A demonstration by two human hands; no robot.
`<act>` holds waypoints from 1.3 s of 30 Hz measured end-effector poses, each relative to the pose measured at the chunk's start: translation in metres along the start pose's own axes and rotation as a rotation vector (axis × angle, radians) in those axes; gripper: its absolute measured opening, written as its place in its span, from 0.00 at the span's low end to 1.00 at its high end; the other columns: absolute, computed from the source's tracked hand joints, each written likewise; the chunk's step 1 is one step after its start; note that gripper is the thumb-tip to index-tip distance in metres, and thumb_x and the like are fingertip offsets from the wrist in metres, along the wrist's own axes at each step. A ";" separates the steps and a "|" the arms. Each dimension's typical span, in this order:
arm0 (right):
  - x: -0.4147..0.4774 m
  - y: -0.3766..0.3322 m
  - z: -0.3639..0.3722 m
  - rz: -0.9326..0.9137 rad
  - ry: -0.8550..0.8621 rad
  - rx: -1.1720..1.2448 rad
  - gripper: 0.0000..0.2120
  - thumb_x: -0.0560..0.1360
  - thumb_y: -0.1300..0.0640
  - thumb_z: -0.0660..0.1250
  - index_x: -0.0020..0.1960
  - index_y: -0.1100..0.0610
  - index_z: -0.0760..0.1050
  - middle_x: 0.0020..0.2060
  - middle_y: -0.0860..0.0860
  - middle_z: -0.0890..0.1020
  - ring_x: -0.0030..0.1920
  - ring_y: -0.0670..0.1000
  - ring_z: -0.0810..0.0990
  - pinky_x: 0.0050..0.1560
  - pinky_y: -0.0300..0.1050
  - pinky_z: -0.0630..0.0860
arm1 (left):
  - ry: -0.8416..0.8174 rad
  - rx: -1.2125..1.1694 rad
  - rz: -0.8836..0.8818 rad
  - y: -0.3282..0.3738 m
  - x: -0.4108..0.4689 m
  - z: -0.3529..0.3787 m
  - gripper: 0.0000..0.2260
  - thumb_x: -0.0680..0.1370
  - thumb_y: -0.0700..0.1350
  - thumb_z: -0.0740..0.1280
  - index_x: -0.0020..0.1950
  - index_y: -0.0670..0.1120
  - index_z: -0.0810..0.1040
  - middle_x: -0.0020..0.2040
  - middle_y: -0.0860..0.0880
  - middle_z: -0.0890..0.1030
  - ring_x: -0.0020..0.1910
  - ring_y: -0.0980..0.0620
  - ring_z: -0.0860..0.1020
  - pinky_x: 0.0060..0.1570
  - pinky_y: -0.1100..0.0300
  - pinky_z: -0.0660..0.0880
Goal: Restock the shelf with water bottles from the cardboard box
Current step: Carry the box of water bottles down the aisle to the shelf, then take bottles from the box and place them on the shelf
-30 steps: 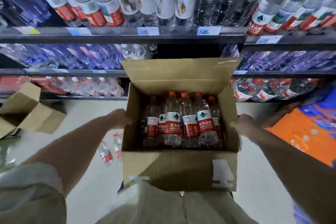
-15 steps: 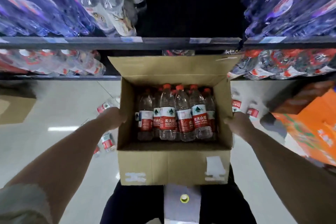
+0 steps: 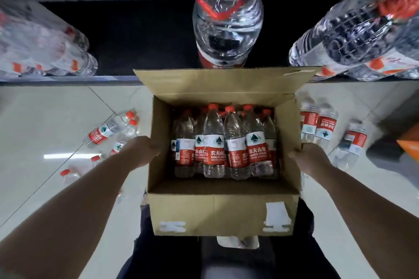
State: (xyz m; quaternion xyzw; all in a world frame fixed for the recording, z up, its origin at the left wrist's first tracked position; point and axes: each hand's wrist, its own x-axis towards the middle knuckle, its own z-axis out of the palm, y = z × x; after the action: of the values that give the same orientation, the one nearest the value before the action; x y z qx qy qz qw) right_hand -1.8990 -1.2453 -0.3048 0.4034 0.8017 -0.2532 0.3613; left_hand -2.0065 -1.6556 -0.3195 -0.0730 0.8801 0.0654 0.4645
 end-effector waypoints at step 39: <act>0.057 -0.097 0.092 -0.544 -0.014 -0.078 0.15 0.74 0.53 0.68 0.60 0.50 0.73 0.57 0.51 0.76 0.55 0.54 0.77 0.51 0.50 0.76 | 0.158 -0.142 0.165 0.123 0.041 0.065 0.18 0.75 0.52 0.66 0.65 0.52 0.71 0.58 0.47 0.78 0.53 0.45 0.79 0.47 0.54 0.76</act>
State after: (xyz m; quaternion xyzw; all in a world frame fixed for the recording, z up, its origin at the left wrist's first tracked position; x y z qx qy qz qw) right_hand -1.9687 -1.3357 -0.3948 0.1572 0.8872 -0.3128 0.3007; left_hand -2.0004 -1.5255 -0.3837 -0.0379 0.9102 0.1594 0.3803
